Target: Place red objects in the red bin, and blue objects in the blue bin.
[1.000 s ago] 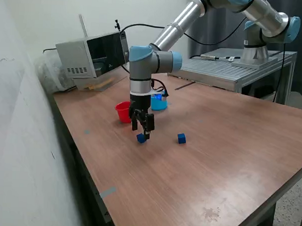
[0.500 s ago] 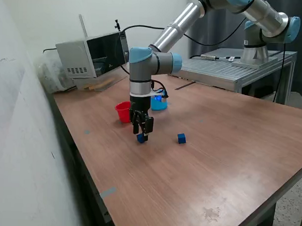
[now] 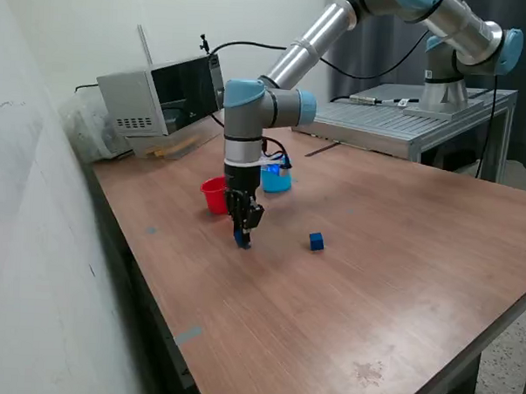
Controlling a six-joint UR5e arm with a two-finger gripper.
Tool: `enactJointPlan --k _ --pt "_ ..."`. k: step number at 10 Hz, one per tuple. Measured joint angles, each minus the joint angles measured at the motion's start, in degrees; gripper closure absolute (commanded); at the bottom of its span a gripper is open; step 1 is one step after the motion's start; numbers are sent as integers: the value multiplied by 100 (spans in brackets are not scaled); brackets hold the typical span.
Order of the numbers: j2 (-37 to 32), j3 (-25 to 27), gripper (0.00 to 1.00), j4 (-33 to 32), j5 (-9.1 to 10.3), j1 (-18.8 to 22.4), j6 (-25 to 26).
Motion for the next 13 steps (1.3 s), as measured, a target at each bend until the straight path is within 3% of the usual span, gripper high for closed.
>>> enactJointPlan --k 3,8,11,13 --pt "-786 482 100 210 -34 -108 -3" --pt "-2218 1975 100 1556 -464 -616 -4" --pt "-2429 2346 100 2011 -768 -1013 -27" --pt "-2446 2410 100 2109 -825 -1153 -52"
